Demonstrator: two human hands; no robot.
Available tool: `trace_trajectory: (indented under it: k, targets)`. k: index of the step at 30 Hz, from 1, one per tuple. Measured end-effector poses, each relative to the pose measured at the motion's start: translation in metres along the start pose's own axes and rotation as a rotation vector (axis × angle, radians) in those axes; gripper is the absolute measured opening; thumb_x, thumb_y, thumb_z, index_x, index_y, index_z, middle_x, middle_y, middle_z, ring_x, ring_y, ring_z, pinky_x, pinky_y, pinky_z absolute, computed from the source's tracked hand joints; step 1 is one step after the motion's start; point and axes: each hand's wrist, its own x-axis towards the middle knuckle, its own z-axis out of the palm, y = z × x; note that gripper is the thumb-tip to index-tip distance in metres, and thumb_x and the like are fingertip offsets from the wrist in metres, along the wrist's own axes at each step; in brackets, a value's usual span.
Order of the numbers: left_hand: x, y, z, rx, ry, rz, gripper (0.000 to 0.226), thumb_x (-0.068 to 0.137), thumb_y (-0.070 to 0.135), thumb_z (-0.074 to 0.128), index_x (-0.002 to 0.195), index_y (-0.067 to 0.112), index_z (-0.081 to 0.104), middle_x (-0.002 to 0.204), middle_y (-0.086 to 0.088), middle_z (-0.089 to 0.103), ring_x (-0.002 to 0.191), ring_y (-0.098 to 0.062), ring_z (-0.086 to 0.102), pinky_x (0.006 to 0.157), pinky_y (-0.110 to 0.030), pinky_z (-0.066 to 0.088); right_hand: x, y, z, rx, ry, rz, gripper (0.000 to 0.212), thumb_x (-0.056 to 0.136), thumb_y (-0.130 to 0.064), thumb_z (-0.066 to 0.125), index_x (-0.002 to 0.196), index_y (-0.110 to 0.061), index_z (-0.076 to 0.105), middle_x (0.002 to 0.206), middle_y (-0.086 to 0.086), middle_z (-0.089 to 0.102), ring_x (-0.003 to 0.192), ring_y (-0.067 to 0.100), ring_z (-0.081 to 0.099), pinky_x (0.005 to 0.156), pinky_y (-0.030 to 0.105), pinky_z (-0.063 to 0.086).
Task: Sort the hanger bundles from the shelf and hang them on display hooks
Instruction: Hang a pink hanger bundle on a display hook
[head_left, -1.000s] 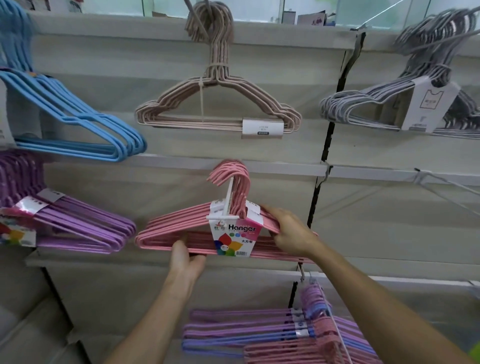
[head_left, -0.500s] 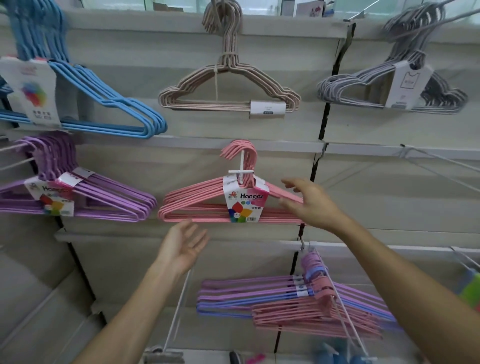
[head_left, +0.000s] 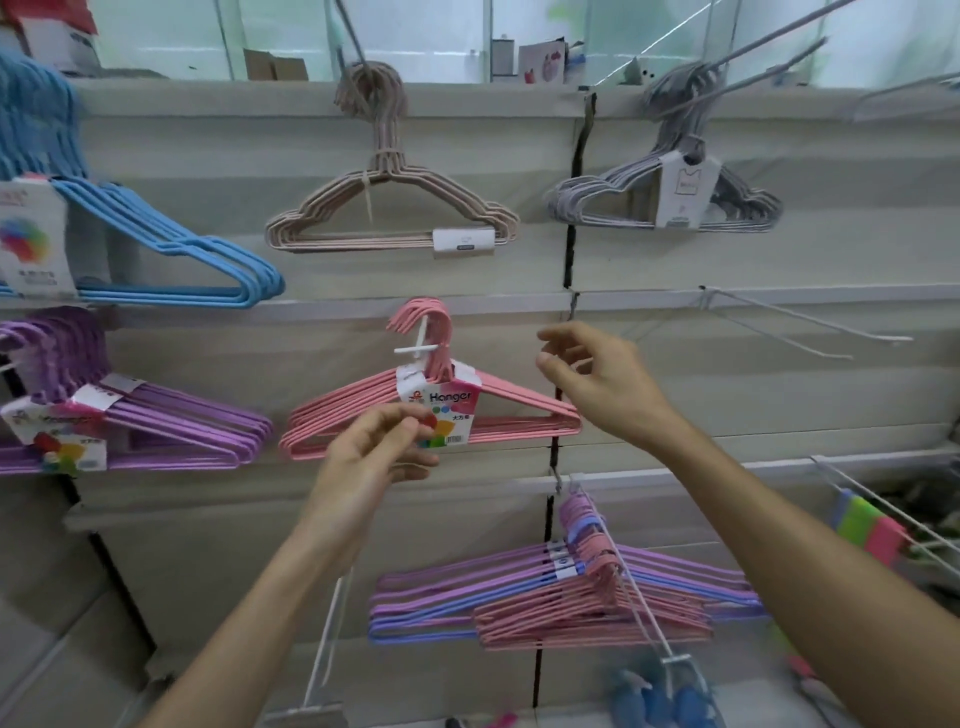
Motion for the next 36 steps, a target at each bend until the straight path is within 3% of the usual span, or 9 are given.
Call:
trace_trajectory:
  k: [2, 6, 15, 17, 20, 23, 28, 31, 36]
  targets:
    - [-0.004, 0.002, 0.022, 0.079, -0.072, 0.055, 0.016, 0.095, 0.02, 0.058, 0.101, 0.025, 0.072, 0.095, -0.004, 0.073, 0.082, -0.025, 0.071, 0.078, -0.037, 0.058, -0.01, 0.003, -0.018, -0.017, 0.04, 0.002, 0.026, 0.095, -0.027, 0.064, 0.12, -0.02, 0.067, 0.094, -0.018, 0.065, 0.086, 0.001, 0.063, 0.077, 0.022, 0.052]
    - [-0.013, 0.005, 0.078, 0.205, -0.274, 0.134, 0.015, 0.092, 0.033, 0.058, 0.1, 0.036, 0.07, 0.095, 0.001, 0.071, 0.085, -0.019, 0.072, 0.076, -0.026, 0.057, -0.038, 0.021, -0.069, -0.064, 0.117, 0.05, 0.022, 0.094, -0.024, 0.066, 0.115, -0.019, 0.069, 0.087, -0.018, 0.064, 0.078, 0.006, 0.064, 0.074, 0.018, 0.051]
    - [-0.046, 0.005, 0.254, 0.163, -0.596, 0.179, 0.014, 0.094, 0.026, 0.058, 0.096, 0.03, 0.071, 0.089, -0.001, 0.072, 0.078, -0.016, 0.069, 0.073, -0.021, 0.054, -0.143, 0.069, -0.242, -0.252, 0.301, 0.276, 0.021, 0.093, -0.028, 0.065, 0.111, -0.019, 0.071, 0.089, -0.005, 0.072, 0.081, 0.013, 0.068, 0.078, 0.026, 0.054]
    - [-0.057, 0.003, 0.296, 0.16, -0.662, 0.188, 0.015, 0.093, 0.029, 0.057, 0.097, 0.027, 0.071, 0.087, 0.0, 0.072, 0.077, -0.015, 0.069, 0.072, -0.018, 0.053, -0.174, 0.074, -0.283, -0.294, 0.351, 0.307, 0.02, 0.093, -0.027, 0.065, 0.11, -0.019, 0.072, 0.089, -0.006, 0.072, 0.081, 0.011, 0.068, 0.078, 0.023, 0.055]
    - [-0.078, 0.002, 0.36, 0.139, -0.776, 0.198, 0.015, 0.091, 0.035, 0.056, 0.097, 0.034, 0.07, 0.089, 0.003, 0.072, 0.079, -0.015, 0.07, 0.074, -0.022, 0.054, -0.221, 0.078, -0.341, -0.389, 0.414, 0.358, 0.02, 0.093, -0.025, 0.066, 0.109, -0.015, 0.072, 0.089, -0.004, 0.072, 0.081, 0.011, 0.068, 0.078, 0.022, 0.054]
    - [-0.104, 0.0, 0.419, 0.103, -0.884, 0.225, 0.022, 0.097, 0.022, 0.056, 0.095, 0.039, 0.07, 0.088, 0.003, 0.072, 0.078, -0.012, 0.07, 0.073, -0.018, 0.054, -0.269, 0.08, -0.391, -0.462, 0.457, 0.421, 0.02, 0.094, -0.022, 0.066, 0.11, -0.011, 0.072, 0.093, 0.0, 0.073, 0.082, 0.013, 0.068, 0.079, 0.024, 0.054]
    - [-0.145, -0.001, 0.5, 0.06, -0.995, 0.248, 0.017, 0.098, 0.013, 0.056, 0.099, 0.023, 0.07, 0.086, 0.004, 0.072, 0.077, -0.012, 0.069, 0.075, -0.027, 0.056, -0.334, 0.084, -0.452, -0.545, 0.507, 0.496, 0.018, 0.096, -0.024, 0.064, 0.109, -0.014, 0.071, 0.086, -0.011, 0.067, 0.076, 0.001, 0.063, 0.068, 0.007, 0.046]
    - [-0.164, -0.002, 0.534, 0.039, -1.056, 0.26, 0.015, 0.098, 0.014, 0.056, 0.1, 0.023, 0.069, 0.086, 0.008, 0.073, 0.078, -0.009, 0.068, 0.074, -0.021, 0.054, -0.36, 0.091, -0.479, -0.564, 0.541, 0.519, 0.017, 0.095, -0.027, 0.064, 0.108, -0.018, 0.071, 0.086, -0.015, 0.066, 0.078, 0.0, 0.063, 0.068, 0.012, 0.049]
    - [-0.181, -0.011, 0.576, 0.04, -1.097, 0.292, 0.015, 0.098, 0.02, 0.058, 0.1, 0.03, 0.069, 0.089, 0.003, 0.072, 0.079, -0.012, 0.07, 0.072, -0.022, 0.055, -0.395, 0.11, -0.51, -0.584, 0.582, 0.53, 0.009, 0.094, -0.035, 0.062, 0.101, -0.031, 0.067, 0.084, -0.022, 0.064, 0.08, -0.003, 0.063, 0.068, 0.015, 0.05]
